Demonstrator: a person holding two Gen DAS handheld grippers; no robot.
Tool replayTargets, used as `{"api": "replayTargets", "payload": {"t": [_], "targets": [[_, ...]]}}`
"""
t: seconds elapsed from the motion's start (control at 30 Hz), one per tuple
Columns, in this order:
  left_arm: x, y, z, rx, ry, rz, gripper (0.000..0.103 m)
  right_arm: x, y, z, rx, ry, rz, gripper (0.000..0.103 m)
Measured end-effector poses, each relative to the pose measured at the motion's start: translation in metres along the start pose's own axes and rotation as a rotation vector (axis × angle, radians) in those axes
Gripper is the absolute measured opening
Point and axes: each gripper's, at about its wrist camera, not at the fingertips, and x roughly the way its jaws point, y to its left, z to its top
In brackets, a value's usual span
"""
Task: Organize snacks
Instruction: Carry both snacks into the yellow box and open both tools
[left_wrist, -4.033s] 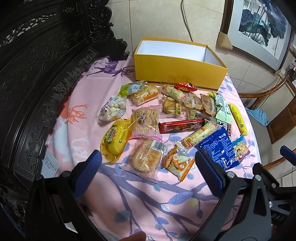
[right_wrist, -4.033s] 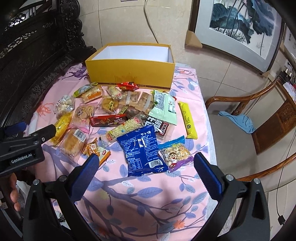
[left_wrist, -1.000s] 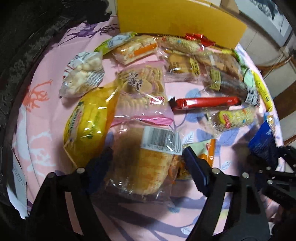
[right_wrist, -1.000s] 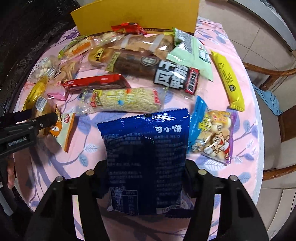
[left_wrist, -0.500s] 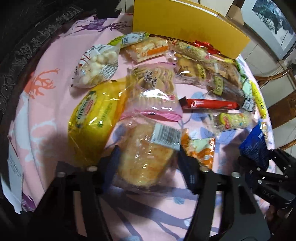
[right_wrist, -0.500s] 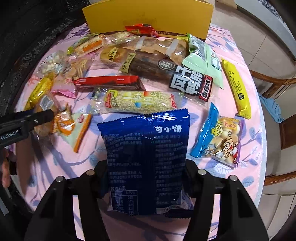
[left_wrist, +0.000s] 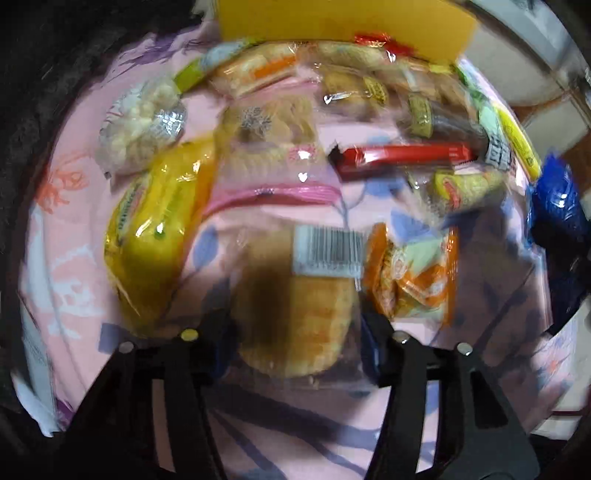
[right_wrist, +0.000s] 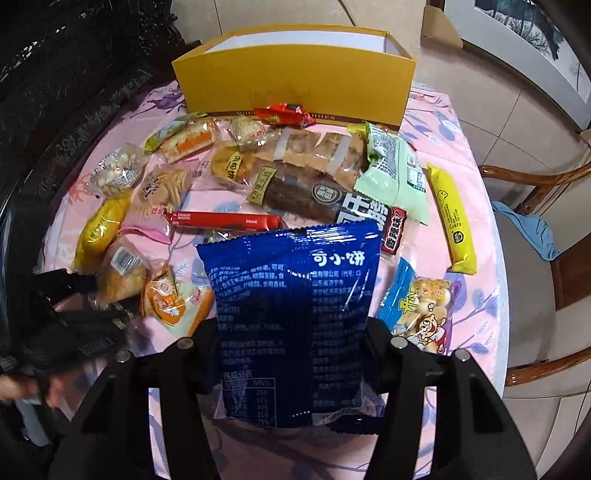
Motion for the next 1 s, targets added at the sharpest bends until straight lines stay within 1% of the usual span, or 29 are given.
{"api": "replayTargets", "payload": {"t": [0.03, 0.07, 0.13, 0.23, 0.33, 0.43, 0.53, 0.63, 0.73, 0.83, 0.9, 1.0], "targets": [[0.000, 0.001, 0.000, -0.011, -0.001, -0.003, 0.056, 0.000, 0.002, 0.001, 0.001, -0.003, 0.000, 0.058], [-0.001, 0.003, 0.000, -0.030, -0.001, -0.012, 0.051, -0.002, 0.002, 0.002, 0.002, -0.008, 0.003, 0.058], [-0.007, 0.006, -0.001, -0.061, -0.005, -0.023, 0.049, -0.008, 0.000, 0.005, 0.007, -0.030, 0.006, 0.058], [-0.035, 0.004, 0.001, -0.054, -0.060, -0.033, 0.049, -0.020, -0.002, 0.010, 0.026, -0.057, 0.014, 0.058], [-0.065, 0.000, 0.013, -0.052, -0.120, -0.042, 0.048, -0.029, -0.007, 0.019, 0.061, -0.083, 0.027, 0.058], [-0.087, -0.012, 0.045, -0.030, -0.157, -0.035, 0.048, -0.036, -0.012, 0.033, 0.100, -0.098, 0.034, 0.058], [-0.095, -0.016, 0.072, -0.037, -0.168, -0.037, 0.048, -0.042, -0.012, 0.055, 0.111, -0.110, 0.029, 0.058], [-0.099, -0.013, 0.112, -0.071, -0.188, -0.061, 0.049, -0.055, -0.010, 0.086, 0.105, -0.141, 0.012, 0.058], [-0.111, -0.009, 0.153, -0.082, -0.234, -0.084, 0.049, -0.065, -0.012, 0.122, 0.100, -0.176, -0.009, 0.058], [-0.113, -0.007, 0.183, -0.084, -0.262, -0.092, 0.049, -0.064, -0.016, 0.154, 0.088, -0.202, -0.037, 0.058], [-0.111, -0.003, 0.209, -0.093, -0.269, -0.098, 0.049, -0.060, -0.021, 0.172, 0.088, -0.210, -0.046, 0.058], [-0.105, 0.003, 0.240, -0.098, -0.273, -0.104, 0.049, -0.052, -0.028, 0.200, 0.086, -0.227, -0.067, 0.058]]}}
